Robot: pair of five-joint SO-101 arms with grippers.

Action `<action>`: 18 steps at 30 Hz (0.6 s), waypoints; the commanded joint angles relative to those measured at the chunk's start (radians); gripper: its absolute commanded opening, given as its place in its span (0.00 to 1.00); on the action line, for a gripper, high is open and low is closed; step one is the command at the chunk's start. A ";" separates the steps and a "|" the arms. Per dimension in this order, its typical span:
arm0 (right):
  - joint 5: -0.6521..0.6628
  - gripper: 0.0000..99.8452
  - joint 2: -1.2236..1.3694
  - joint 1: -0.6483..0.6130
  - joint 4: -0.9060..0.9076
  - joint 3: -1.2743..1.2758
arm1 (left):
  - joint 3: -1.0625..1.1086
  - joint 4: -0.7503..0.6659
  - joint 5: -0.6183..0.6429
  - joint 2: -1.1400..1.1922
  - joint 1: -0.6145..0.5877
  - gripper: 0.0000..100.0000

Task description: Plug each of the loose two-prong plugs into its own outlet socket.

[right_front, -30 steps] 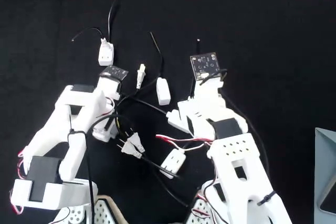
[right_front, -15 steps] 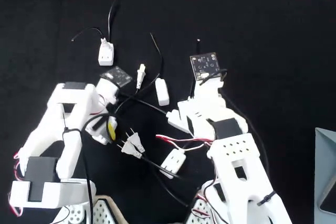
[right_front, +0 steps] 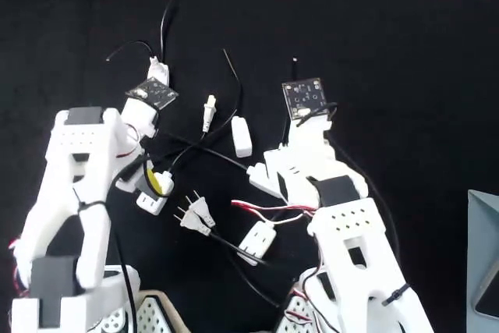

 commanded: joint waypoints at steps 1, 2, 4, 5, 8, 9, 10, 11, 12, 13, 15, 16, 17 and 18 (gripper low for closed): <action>-0.003 0.01 -0.005 0.002 -0.018 -0.007 | 0.107 -0.068 0.075 -0.083 -0.012 0.32; -0.003 0.01 -0.005 0.002 -0.018 -0.007 | 0.143 -0.106 0.083 -0.084 -0.012 0.32; -0.003 0.01 -0.005 0.002 -0.017 -0.007 | 0.226 -0.187 0.092 -0.083 -0.008 0.32; -0.003 0.01 -0.005 0.002 -0.015 -0.007 | 0.269 -0.230 0.095 -0.083 -0.005 0.32; -0.003 0.01 -0.005 0.002 -0.015 -0.007 | 0.357 -0.325 0.095 -0.083 -0.013 0.32; -0.003 0.01 -0.005 0.002 -0.015 -0.007 | 0.374 -0.347 0.095 -0.083 -0.019 0.32; -0.003 0.01 -0.005 0.002 -0.015 -0.007 | 0.383 -0.361 0.094 -0.083 -0.035 0.32; -0.003 0.01 -0.005 0.000 -0.015 -0.007 | 0.386 -0.367 0.092 -0.084 -0.050 0.32; -0.003 0.01 -0.005 0.000 -0.015 -0.007 | 0.381 -0.368 0.091 -0.087 -0.064 0.32; -0.003 0.01 -0.005 0.000 -0.015 -0.007 | 0.380 -0.370 0.089 -0.092 -0.081 0.32; -0.003 0.01 -0.005 0.000 -0.015 -0.007 | 0.367 -0.364 0.087 -0.094 -0.099 0.32; -0.003 0.01 -0.005 0.000 -0.015 -0.007 | 0.361 -0.362 0.087 -0.094 -0.107 0.32; -0.003 0.01 -0.005 0.000 -0.015 -0.007 | 0.357 -0.362 0.087 -0.094 -0.108 0.32; -0.003 0.01 -0.005 0.000 -0.015 -0.007 | 0.355 -0.362 0.087 -0.094 -0.113 0.32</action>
